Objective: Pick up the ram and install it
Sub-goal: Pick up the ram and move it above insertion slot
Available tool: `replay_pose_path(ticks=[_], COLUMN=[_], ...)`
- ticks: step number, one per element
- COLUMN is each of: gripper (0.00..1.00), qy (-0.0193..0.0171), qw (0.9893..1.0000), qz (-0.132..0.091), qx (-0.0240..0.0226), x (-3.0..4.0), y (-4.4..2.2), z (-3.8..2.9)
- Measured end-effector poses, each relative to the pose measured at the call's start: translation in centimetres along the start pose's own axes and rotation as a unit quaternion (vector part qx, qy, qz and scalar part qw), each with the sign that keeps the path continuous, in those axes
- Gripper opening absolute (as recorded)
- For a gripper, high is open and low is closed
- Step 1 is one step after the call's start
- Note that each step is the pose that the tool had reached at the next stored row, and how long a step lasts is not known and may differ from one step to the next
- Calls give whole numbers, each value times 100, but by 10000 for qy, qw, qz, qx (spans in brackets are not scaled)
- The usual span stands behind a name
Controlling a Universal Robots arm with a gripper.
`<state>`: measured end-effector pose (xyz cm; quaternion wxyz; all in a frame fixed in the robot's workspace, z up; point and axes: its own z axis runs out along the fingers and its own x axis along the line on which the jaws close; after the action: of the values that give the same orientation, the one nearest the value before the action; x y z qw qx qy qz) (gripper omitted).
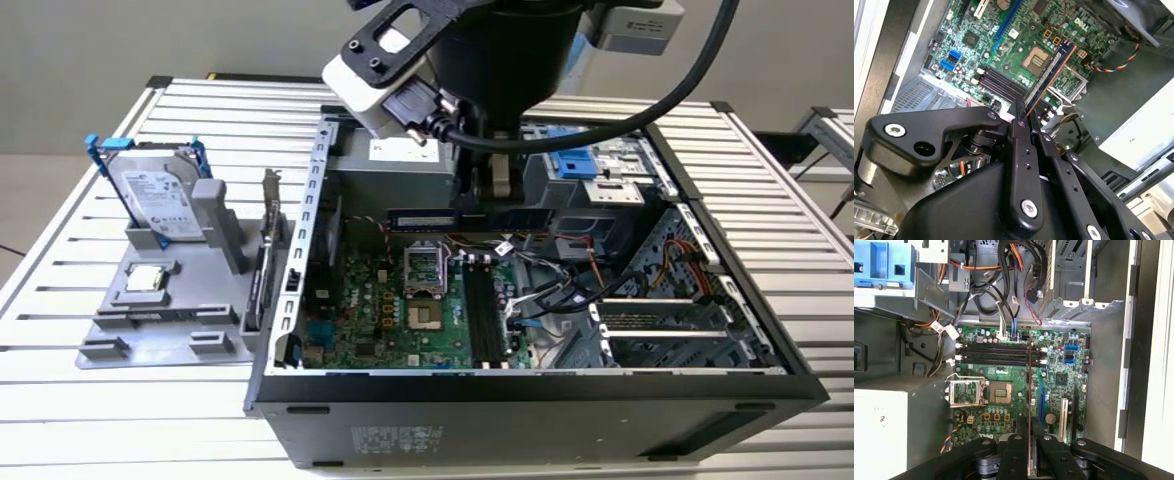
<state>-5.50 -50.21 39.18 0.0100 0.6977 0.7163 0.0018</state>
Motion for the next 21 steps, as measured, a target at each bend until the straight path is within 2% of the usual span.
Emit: replay_pose_path(ticks=[13, 17, 21], gripper=[0, 0, 0], qy=[0, -3, -4], qw=[10000, 9998, 9996], qz=[3, 208, 265], qx=[0, 2, 3], x=[-3, -3, -3], y=[105, 111, 111], z=[2, 3, 2])
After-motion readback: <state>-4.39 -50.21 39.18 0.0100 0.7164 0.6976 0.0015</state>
